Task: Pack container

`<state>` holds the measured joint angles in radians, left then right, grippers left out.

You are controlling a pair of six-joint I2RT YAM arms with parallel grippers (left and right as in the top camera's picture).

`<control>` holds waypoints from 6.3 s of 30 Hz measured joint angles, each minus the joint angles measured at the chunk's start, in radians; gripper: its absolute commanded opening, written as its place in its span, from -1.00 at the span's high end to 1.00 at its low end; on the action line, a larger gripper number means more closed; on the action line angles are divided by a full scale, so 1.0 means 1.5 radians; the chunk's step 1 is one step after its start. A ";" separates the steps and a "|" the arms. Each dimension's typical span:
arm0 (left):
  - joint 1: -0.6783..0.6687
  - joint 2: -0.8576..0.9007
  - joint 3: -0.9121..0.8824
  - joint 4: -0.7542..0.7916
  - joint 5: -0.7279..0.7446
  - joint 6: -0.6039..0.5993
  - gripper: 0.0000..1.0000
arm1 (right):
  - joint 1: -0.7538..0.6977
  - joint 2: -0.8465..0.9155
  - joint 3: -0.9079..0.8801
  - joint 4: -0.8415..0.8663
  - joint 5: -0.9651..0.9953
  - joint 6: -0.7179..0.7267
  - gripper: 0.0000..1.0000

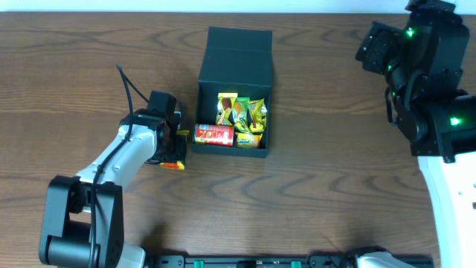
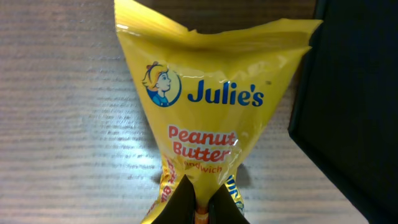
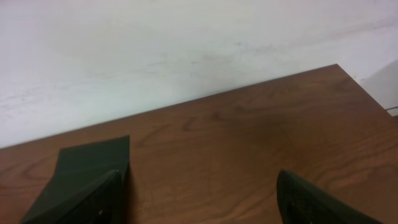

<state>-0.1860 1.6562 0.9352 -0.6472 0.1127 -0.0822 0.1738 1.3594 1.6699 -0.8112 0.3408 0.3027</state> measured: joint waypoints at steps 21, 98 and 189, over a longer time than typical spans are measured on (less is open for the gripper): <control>-0.061 0.049 0.343 -0.051 0.010 -0.040 0.88 | -0.002 0.000 0.000 0.013 0.000 -0.010 -0.60; 0.161 0.225 0.680 -0.326 0.022 -0.166 -0.11 | 0.125 0.430 -0.003 -0.053 -0.320 0.008 -0.43; 0.106 0.437 0.681 -0.028 0.335 -0.281 0.06 | -0.106 0.544 0.116 0.035 -0.687 -0.085 0.97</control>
<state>-0.0265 2.3116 1.9568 -0.6895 0.6159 -0.5030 0.0151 2.1757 1.8439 -0.7593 -0.6891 0.1753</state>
